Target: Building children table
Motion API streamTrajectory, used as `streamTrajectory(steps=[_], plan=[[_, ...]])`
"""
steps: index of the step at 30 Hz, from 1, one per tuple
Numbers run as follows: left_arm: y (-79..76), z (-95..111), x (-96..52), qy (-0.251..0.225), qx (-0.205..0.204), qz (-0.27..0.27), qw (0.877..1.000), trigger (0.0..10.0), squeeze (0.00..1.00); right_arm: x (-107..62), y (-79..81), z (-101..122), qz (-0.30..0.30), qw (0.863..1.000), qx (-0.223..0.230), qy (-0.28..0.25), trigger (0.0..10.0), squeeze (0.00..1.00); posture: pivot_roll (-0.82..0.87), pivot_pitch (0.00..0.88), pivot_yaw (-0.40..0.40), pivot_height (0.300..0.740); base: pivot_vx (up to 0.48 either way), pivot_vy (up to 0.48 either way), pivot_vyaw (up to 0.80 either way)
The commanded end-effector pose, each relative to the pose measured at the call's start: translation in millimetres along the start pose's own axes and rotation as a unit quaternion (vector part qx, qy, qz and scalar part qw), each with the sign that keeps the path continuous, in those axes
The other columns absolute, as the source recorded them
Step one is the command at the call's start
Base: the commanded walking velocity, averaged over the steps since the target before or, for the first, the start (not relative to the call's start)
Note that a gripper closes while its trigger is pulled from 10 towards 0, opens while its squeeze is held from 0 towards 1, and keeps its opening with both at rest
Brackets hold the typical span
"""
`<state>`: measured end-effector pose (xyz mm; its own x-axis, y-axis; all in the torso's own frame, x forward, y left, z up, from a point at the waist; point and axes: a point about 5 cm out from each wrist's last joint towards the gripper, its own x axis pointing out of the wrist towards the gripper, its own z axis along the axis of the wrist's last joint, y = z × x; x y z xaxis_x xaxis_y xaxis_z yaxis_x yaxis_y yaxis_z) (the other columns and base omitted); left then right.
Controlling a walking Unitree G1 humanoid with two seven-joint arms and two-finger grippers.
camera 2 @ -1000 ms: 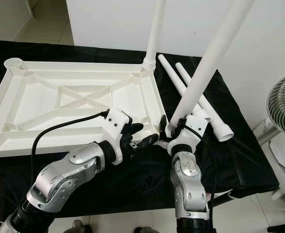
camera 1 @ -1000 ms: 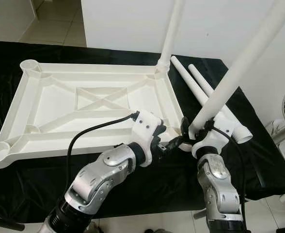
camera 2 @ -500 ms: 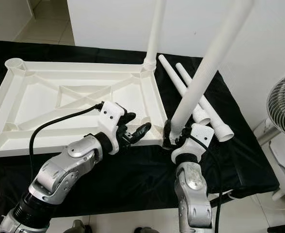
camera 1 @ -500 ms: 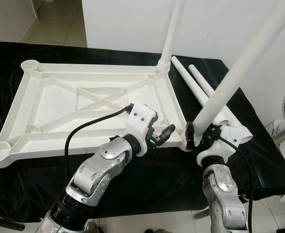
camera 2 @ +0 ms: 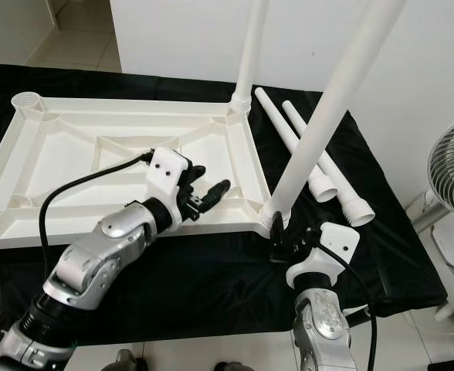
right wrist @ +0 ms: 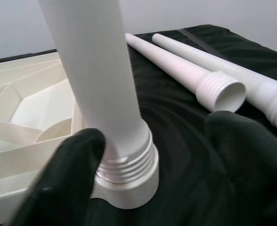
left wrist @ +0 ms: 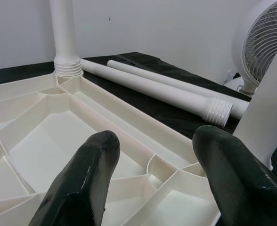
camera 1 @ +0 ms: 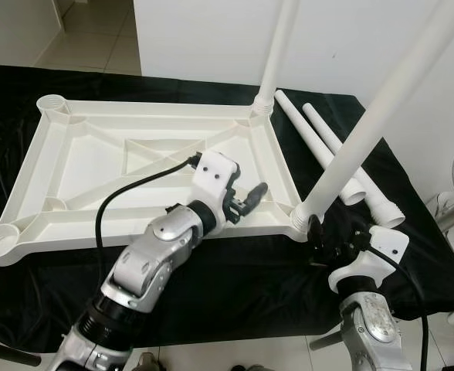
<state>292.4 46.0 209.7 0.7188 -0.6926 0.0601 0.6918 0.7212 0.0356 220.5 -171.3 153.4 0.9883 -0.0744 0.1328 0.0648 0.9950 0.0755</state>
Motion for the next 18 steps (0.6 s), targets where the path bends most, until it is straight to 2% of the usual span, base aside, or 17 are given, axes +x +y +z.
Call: streamTrajectory(steps=[1, 2, 3, 6, 11, 12, 13, 14, 15, 16, 17, 18], plan=[[-1.3, 0, 1.0, 0.0, 0.008, -0.024, 1.0, 10.0, 0.0, -3.0, 1.3, 0, 0.017, 1.0, 0.009, 0.004, 3.2, 0.0, -0.01, 0.127, -0.065, 0.74, 0.0, 0.0, 0.0], [-1.3, 0, 1.0, 0.0, 0.008, -0.024, 1.0, 10.0, 0.0, -3.0, 1.3, 0, 0.017, 1.0, 0.009, 0.004, 3.2, 0.0, -0.01, 0.127, -0.065, 0.74, 0.0, 0.0, 0.0], [1.5, 1, 0.9, 0.0, 0.011, -0.021, 1.0, 10.0, 0.0, -4.8, 2.1, 0, 0.028, 0.999, 0.019, 0.008, 0.0, 0.0, -0.01, 0.128, -0.067, 0.74, 0.0, 0.0, 0.0], [8.2, 4, -0.3, -0.003, 0.017, -0.012, 1.0, 10.0, 0.0, -7.7, 7.8, -2, 0.083, 0.995, 0.047, 0.021, 0.0, 0.0, -0.01, 0.13, -0.068, 0.74, 0.0, 0.0, 0.0], [11.2, 6, -0.6, -0.007, 0.02, -0.012, 1.0, 10.0, 0.0, -7.8, 10.9, -3, 0.121, 0.99, 0.066, 0.036, 0.0, 0.0, -0.01, 0.132, -0.07, 0.74, 0.0, 0.0, 0.0], [9.6, 8, -1.7, -0.008, 0.024, -0.022, 0.999, 10.0, 0.0, -6.3, 11.2, -4, 0.156, 0.984, 0.076, 0.052, 10.0, 0.0, -0.01, 0.132, -0.072, 0.74, 0.0, 0.0, 0.0], [6.8, 10, -3.1, -0.01, 0.029, -0.033, 0.999, 10.0, 0.0, -3.9, 9.2, -4, 0.181, 0.979, 0.076, 0.059, 10.0, 0.0, 0.0, 0.133, -0.074, 0.74, 0.0, 0.0, 0.0], [6.8, 10, -3.1, -0.01, 0.029, -0.033, 0.999, 10.0, 0.0, -3.9, 9.2, -4, 0.181, 0.979, 0.076, 0.059, 10.0, 0.0, 0.0, 0.133, -0.074, 0.74, 0.0, 0.0, 0.0], [1.9, 10, -5.0, -0.009, 0.031, -0.05, 0.998, 10.0, 0.0, -1.3, 6.3, -5, 0.212, 0.972, 0.079, 0.068, 10.0, 0.0, 0.0, 0.133, -0.075, 0.74, 0.0, 0.0, 0.0], [1.9, 10, -5.0, -0.009, 0.031, -0.05, 0.998, 10.0, 0.0, -1.3, 6.3, -5, 0.212, 0.972, 0.079, 0.068, 10.0, 0.0, 0.0, 0.133, -0.075, 0.74, 0.0, 0.0, 0.0], [-4.1, 9, -7.2, -0.005, 0.033, -0.072, 0.997, 10.0, 0.0, 1.9, 1.9, -4, 0.242, 0.964, 0.083, 0.074, 10.0, 0.0, 0.0, 0.134, -0.077, 0.74, 0.0, 0.0, 0.0], [-4.1, 9, -7.2, -0.005, 0.033, -0.072, 0.997, 10.0, 0.0, 1.9, 1.9, -4, 0.242, 0.964, 0.083, 0.074, 10.0, 0.0, 0.0, 0.134, -0.077, 0.74, 0.0, 0.0, 0.0]])
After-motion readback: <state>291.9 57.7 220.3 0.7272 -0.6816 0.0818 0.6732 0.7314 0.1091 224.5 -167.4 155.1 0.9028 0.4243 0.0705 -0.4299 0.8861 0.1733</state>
